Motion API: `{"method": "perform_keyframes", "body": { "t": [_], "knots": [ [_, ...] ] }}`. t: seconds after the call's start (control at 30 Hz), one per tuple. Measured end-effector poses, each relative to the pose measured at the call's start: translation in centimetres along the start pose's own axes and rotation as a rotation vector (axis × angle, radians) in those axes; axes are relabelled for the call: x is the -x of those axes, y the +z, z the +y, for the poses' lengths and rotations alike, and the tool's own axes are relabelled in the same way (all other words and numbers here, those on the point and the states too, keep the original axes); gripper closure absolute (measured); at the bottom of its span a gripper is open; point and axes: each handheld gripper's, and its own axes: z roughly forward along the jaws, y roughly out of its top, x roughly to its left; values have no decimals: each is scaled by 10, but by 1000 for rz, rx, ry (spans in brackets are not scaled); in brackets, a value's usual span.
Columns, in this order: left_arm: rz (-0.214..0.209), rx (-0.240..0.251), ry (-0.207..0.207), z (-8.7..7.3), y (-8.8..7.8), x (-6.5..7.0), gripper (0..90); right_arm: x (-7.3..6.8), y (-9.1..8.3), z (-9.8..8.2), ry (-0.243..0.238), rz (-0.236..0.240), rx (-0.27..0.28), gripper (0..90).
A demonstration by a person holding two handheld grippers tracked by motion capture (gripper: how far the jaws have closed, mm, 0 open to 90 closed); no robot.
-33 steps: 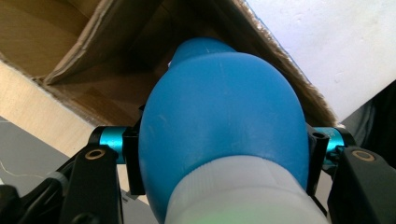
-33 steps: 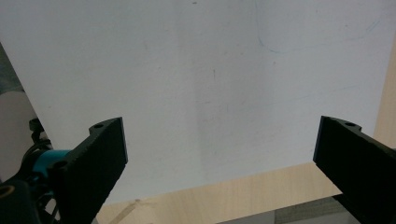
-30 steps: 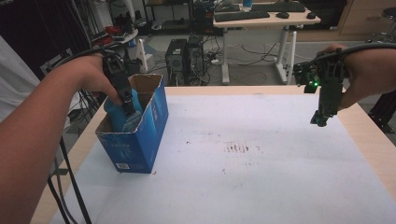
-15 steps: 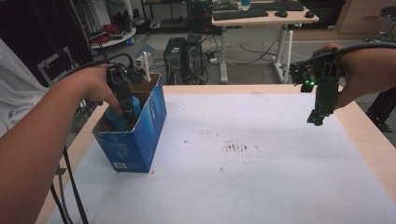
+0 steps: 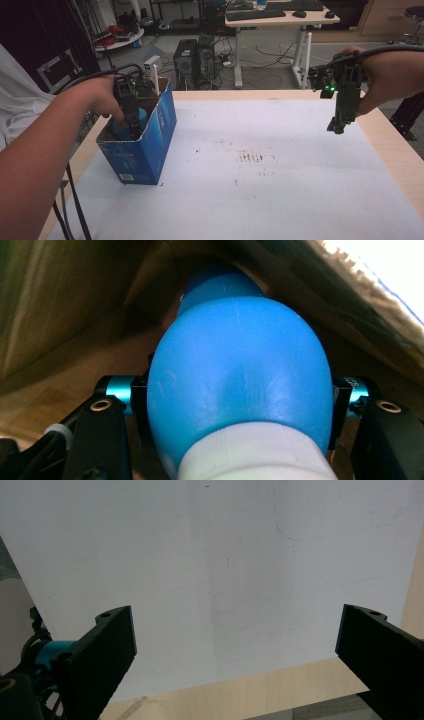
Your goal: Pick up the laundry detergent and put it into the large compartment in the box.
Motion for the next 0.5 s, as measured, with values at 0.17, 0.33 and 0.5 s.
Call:
{"method": "perform_keyframes", "body": {
  "t": [0.17, 0.33, 0.5],
  "knots": [
    [2, 1, 8, 2, 1, 2, 379, 0, 0, 0, 1, 0, 0, 19],
    [3, 5, 13, 5, 1, 2, 378, 0, 0, -1, 6, -2, -3, 19],
    [3, 1, 13, 6, 2, 1, 377, 0, 1, -2, -1, -4, 3, 19]
  ]
}}
